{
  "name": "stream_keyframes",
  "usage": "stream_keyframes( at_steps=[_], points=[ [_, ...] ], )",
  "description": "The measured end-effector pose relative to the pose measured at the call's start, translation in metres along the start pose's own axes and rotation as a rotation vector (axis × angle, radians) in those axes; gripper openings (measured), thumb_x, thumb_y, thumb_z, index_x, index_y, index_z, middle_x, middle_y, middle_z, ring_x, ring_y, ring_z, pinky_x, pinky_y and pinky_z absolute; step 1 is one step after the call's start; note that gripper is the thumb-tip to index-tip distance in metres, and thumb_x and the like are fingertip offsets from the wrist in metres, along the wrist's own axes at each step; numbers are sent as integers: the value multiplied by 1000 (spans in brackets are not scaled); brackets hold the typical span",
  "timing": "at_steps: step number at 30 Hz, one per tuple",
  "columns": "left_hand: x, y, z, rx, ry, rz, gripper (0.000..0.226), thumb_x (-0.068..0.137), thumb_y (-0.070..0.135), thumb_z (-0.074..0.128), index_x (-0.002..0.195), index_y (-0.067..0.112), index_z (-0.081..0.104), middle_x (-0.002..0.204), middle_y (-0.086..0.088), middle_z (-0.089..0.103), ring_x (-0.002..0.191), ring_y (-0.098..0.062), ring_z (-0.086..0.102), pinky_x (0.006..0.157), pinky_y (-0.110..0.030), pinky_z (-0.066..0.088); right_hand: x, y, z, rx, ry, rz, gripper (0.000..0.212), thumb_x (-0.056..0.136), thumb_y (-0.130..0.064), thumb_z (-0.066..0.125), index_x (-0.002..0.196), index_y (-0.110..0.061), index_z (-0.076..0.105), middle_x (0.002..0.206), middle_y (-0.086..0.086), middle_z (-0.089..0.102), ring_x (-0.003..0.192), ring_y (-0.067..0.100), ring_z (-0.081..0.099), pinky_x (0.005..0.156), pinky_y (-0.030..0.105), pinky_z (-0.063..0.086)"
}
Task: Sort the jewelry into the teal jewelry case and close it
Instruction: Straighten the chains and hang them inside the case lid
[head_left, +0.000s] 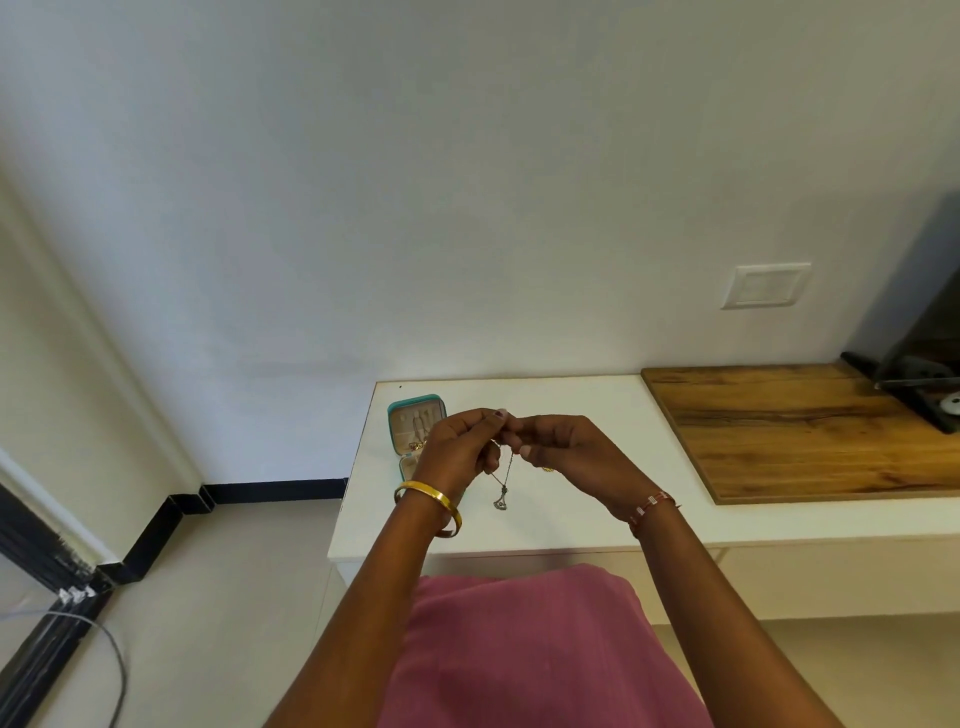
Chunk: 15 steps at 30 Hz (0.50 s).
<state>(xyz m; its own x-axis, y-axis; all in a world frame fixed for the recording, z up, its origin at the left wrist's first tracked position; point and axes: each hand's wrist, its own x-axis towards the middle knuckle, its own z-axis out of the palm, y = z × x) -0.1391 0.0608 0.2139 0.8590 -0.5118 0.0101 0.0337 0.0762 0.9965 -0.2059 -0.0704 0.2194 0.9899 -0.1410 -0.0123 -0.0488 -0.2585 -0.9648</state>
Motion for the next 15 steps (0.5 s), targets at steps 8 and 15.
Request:
stream_keyframes(
  at_steps=[8,15],
  points=[
    [1,1,-1,-39,-15,-23,29,92,7,45,72,15,65,50,4,64,41,-6,49,50,-18,43,0,0,3,21,91,-17,17,83,-1,62,99,-1,68,72,5,67,58,-5,60,56,4,41],
    [1,-5,-4,82,63,-50,26,90,3,47,73,16,62,52,4,62,42,-2,55,49,-13,49,2,-4,5,148,122,33,11,87,-3,55,81,-6,63,70,8,61,64,14,59,58,12,46]
  ],
)
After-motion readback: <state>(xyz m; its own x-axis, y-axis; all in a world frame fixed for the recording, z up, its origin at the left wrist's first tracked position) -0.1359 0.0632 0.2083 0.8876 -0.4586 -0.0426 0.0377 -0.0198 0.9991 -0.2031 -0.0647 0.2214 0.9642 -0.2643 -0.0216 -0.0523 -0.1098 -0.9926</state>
